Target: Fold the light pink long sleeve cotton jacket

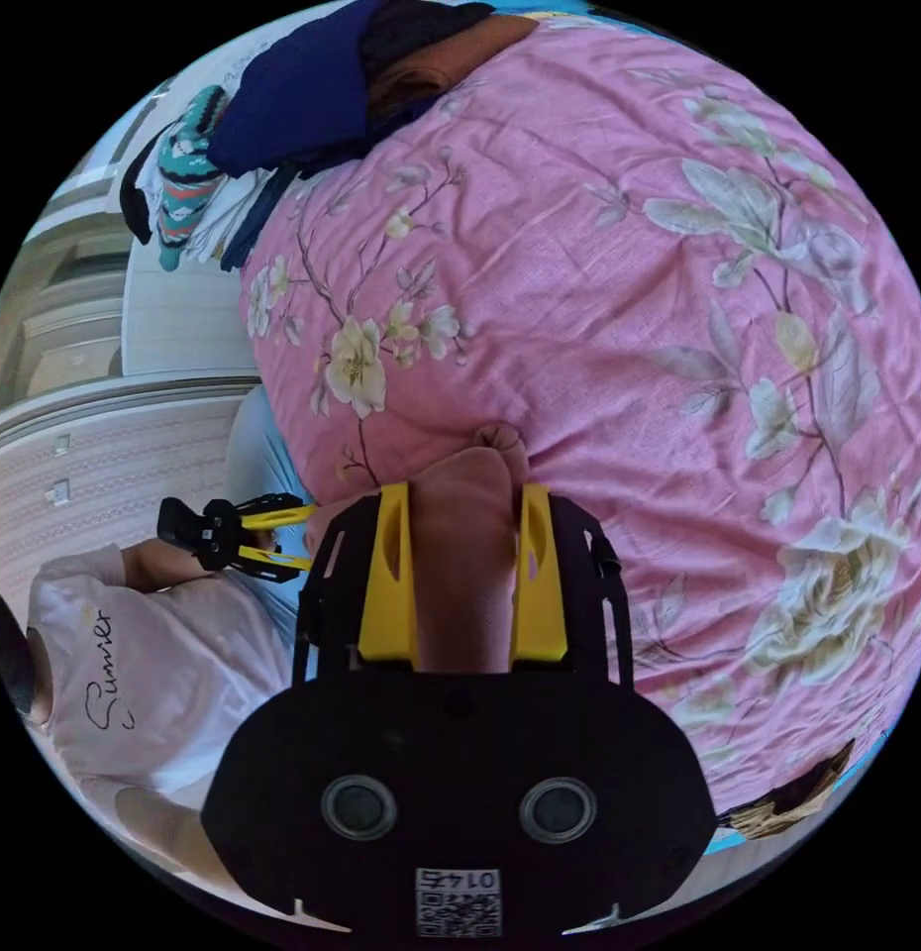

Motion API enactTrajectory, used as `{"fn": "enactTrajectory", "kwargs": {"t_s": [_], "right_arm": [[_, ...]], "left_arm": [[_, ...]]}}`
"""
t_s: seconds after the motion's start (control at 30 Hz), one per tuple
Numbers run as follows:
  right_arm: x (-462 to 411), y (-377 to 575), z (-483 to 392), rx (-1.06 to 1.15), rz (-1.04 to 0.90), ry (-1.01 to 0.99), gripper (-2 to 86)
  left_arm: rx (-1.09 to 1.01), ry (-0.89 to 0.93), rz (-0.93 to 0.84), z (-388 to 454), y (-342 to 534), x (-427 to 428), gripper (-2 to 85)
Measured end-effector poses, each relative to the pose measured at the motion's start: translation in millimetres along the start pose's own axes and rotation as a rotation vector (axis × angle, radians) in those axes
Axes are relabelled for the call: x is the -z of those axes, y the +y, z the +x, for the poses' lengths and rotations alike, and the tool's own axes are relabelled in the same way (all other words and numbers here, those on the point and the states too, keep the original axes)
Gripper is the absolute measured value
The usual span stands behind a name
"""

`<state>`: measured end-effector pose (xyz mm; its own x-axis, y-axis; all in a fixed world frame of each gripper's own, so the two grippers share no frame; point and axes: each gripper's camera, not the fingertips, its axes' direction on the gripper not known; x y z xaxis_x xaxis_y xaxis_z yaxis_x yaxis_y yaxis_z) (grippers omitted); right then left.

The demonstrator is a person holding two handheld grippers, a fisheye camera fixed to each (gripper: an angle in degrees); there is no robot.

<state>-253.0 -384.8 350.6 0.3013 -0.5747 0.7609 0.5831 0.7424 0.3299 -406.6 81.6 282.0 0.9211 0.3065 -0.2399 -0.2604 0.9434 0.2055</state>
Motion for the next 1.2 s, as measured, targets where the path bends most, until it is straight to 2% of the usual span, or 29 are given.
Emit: {"fn": "enactTrajectory", "kwargs": {"t_s": [0.07, 0.13, 0.23, 0.33, 0.67, 0.8, 0.9, 1.0, 1.13, 1.2], "right_arm": [[6.7, 7.8, 2.6, 0.008, 0.016, -0.011, 11.8], [15.2, 21.9, -10.0, 0.063, 0.056, 0.043, 9.6], [34.9, 60.7, -34.8, 0.121, 0.179, 0.132, 8.5], [64.2, 110.0, -46.7, 0.124, 0.320, 0.117, 8.2], [144.9, 319.9, -109.8, 0.109, 0.806, 0.096, 7.9], [169.9, 356.7, -128.2, 0.102, 0.888, 0.088, 7.9], [210.0, 342.8, -146.0, 0.147, 0.874, 0.113, 7.9], [271.2, 285.6, -179.4, 0.257, 0.830, 0.148, 7.8], [393.1, 135.2, -292.4, 0.502, 0.771, 0.252, 8.3], [446.8, 57.8, -342.9, 0.540, 0.812, 0.271, 9.3]], "left_arm": [[-0.039, 0.064, -0.008, -5.1, 0.8, 3.0, 8.2], [0.008, 0.132, -0.026, -12.2, 0.4, 3.6, 5.7], [-0.049, 0.091, -0.036, -8.8, 1.5, 9.5, 4.5], [-0.126, 0.049, -0.009, 2.0, 7.7, 22.3, 4.0], [-0.357, 0.126, 0.144, 49.9, 39.0, 104.0, 3.3], [-0.383, 0.146, 0.190, 58.0, 41.8, 125.9, 3.3], [-0.370, 0.135, 0.265, 55.2, 37.6, 146.0, 3.3], [-0.306, 0.112, 0.393, 36.8, 25.2, 172.8, 3.3], [-0.147, 0.031, 0.688, -15.7, -11.3, 238.1, 3.5], [0.006, 0.000, 0.805, -52.1, -36.2, 269.7, 3.9]]}}
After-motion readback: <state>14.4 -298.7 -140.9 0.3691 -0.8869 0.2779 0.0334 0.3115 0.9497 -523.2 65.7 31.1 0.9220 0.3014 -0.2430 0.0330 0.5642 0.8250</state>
